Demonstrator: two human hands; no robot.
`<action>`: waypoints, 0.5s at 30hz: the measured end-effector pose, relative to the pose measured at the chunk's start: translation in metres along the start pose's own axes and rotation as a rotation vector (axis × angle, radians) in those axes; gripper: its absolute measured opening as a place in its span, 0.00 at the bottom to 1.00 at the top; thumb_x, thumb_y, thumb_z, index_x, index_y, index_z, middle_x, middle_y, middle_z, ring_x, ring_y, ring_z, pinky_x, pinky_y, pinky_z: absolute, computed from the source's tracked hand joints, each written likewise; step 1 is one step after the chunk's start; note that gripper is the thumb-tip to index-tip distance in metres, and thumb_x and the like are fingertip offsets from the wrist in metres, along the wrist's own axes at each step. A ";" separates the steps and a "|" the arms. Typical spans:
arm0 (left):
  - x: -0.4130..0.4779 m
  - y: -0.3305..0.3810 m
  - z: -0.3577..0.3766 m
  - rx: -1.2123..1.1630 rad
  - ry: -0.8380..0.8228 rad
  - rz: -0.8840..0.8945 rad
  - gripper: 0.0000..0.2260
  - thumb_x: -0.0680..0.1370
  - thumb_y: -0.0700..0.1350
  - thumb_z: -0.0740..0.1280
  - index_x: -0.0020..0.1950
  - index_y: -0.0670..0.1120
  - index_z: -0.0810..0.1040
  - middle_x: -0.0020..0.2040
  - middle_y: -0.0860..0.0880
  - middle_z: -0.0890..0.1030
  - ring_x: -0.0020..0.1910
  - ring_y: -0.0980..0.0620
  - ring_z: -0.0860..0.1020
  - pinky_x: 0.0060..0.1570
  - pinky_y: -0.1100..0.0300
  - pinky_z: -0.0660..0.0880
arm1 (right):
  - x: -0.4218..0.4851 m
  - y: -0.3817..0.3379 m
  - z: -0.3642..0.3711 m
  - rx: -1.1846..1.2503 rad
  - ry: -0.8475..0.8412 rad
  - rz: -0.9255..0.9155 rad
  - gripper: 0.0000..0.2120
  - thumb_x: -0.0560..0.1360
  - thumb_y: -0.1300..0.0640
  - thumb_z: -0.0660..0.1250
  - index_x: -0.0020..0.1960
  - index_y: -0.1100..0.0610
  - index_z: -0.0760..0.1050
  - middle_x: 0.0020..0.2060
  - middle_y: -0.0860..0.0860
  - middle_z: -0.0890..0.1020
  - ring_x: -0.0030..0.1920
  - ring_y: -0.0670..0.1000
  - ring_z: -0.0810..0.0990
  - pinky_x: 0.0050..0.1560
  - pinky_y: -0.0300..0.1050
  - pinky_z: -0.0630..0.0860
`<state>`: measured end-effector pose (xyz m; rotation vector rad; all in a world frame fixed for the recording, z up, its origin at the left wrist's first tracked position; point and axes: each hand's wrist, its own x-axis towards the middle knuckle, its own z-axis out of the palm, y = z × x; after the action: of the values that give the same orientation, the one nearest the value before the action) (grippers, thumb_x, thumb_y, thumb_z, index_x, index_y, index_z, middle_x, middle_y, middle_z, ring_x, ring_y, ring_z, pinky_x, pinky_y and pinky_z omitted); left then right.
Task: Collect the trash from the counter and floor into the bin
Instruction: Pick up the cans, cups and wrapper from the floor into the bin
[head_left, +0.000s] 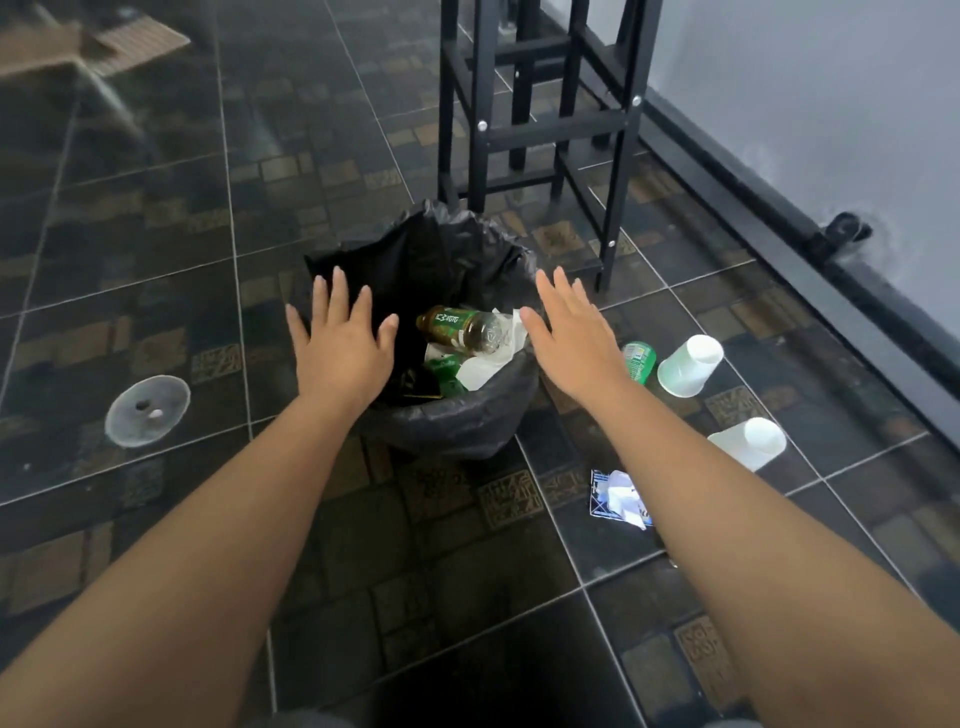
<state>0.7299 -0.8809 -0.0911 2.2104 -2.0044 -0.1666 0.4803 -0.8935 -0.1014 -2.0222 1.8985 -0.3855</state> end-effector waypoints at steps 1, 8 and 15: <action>-0.003 0.008 0.000 0.012 0.000 0.031 0.27 0.84 0.58 0.47 0.80 0.48 0.56 0.81 0.47 0.47 0.79 0.47 0.41 0.75 0.41 0.39 | -0.004 0.006 -0.004 0.014 0.000 0.002 0.28 0.83 0.41 0.46 0.80 0.49 0.48 0.80 0.49 0.48 0.79 0.53 0.45 0.78 0.53 0.49; -0.012 0.100 0.000 -0.106 0.007 0.271 0.27 0.84 0.56 0.48 0.80 0.45 0.55 0.81 0.46 0.52 0.80 0.49 0.47 0.77 0.49 0.44 | -0.039 0.086 -0.027 -0.003 0.029 0.157 0.28 0.83 0.43 0.49 0.80 0.53 0.50 0.80 0.50 0.50 0.79 0.52 0.48 0.77 0.52 0.51; -0.026 0.211 0.029 -0.257 0.022 0.574 0.26 0.84 0.52 0.56 0.79 0.43 0.58 0.80 0.46 0.58 0.79 0.48 0.54 0.76 0.54 0.50 | -0.068 0.167 -0.024 -0.034 0.082 0.360 0.29 0.82 0.46 0.56 0.79 0.56 0.54 0.78 0.55 0.56 0.77 0.56 0.57 0.75 0.52 0.56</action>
<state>0.5161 -0.8756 -0.0806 1.4160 -2.3516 -0.3031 0.3142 -0.8357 -0.1480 -1.6572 2.2762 -0.3465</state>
